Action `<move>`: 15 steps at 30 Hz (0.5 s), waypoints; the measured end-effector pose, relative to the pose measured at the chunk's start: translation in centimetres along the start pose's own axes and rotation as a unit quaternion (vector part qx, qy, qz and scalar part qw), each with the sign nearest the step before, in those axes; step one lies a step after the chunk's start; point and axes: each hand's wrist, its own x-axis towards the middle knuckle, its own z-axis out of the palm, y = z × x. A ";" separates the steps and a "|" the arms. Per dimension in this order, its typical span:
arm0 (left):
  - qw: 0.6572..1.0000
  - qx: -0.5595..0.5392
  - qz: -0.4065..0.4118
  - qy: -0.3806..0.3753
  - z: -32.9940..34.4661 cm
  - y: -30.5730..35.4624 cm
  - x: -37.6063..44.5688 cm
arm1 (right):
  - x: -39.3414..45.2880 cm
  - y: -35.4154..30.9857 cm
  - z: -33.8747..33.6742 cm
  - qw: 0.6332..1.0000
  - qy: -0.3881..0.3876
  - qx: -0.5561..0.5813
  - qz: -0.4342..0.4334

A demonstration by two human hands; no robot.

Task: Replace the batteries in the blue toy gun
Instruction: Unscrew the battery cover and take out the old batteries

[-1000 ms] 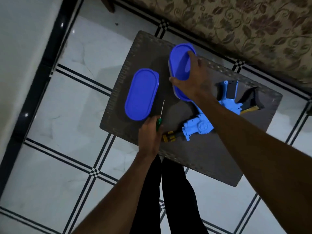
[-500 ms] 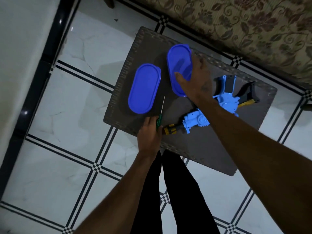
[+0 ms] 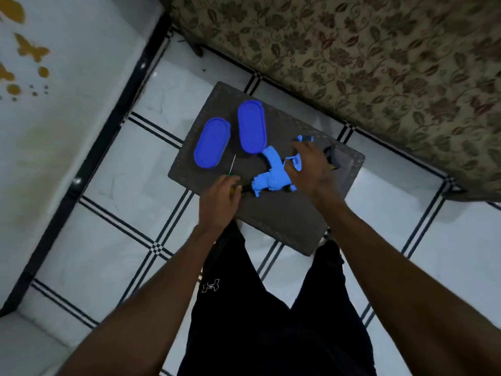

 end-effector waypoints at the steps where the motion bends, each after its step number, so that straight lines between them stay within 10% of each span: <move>1: 0.999 0.014 -0.015 0.036 -0.4 2.1 -0.8 | -0.5 0.6 -2.0 1.000 -0.007 0.001 -0.030; 15: 0.961 -0.003 -0.183 0.209 -1.6 17.2 -6.1 | 1.4 2.8 -16.5 0.964 -0.112 -0.097 -0.222</move>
